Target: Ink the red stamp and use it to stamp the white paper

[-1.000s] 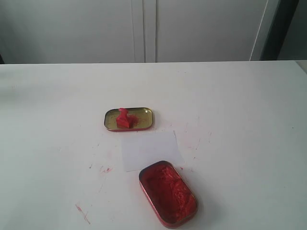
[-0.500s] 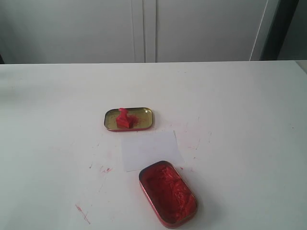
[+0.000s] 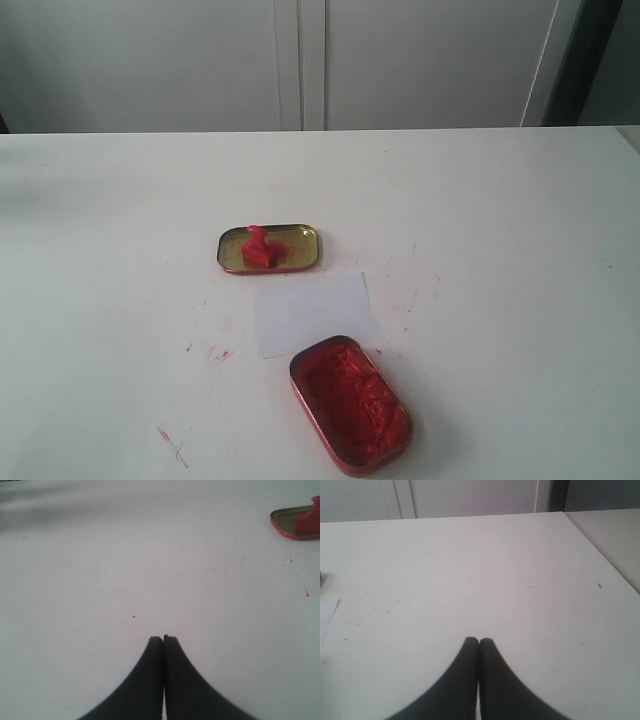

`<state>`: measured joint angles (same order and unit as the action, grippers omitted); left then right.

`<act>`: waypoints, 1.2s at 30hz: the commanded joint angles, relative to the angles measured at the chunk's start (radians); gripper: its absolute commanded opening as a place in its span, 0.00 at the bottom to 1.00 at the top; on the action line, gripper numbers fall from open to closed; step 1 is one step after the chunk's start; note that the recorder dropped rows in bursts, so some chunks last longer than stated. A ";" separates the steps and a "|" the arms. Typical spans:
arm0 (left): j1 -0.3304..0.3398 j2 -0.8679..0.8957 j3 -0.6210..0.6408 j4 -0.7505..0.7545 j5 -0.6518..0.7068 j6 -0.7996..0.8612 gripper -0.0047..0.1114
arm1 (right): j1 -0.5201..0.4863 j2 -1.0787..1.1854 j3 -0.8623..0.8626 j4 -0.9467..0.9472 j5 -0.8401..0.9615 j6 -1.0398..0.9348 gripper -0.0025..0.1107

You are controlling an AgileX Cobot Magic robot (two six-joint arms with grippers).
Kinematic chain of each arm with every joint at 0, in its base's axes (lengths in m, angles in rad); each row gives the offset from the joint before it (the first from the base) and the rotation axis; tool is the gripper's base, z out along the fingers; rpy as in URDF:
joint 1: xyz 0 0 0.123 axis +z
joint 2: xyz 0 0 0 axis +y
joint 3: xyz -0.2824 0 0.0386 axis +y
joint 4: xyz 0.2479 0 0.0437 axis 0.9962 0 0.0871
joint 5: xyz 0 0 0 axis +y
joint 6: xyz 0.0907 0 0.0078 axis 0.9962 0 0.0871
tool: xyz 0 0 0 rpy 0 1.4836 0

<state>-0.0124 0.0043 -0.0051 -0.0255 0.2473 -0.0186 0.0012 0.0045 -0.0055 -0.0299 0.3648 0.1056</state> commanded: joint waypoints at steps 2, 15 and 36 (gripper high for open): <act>0.000 -0.004 0.005 0.002 -0.001 0.001 0.04 | -0.001 -0.005 0.005 -0.015 -0.015 -0.032 0.02; 0.000 -0.004 0.005 0.002 -0.001 0.001 0.04 | -0.001 -0.005 0.005 -0.015 -0.017 -0.085 0.02; 0.000 -0.004 0.005 0.002 -0.001 0.001 0.04 | -0.001 -0.005 0.005 -0.015 -0.537 -0.064 0.02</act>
<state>-0.0124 0.0043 -0.0051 -0.0255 0.2473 -0.0186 0.0012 0.0045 -0.0055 -0.0360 -0.1021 0.0395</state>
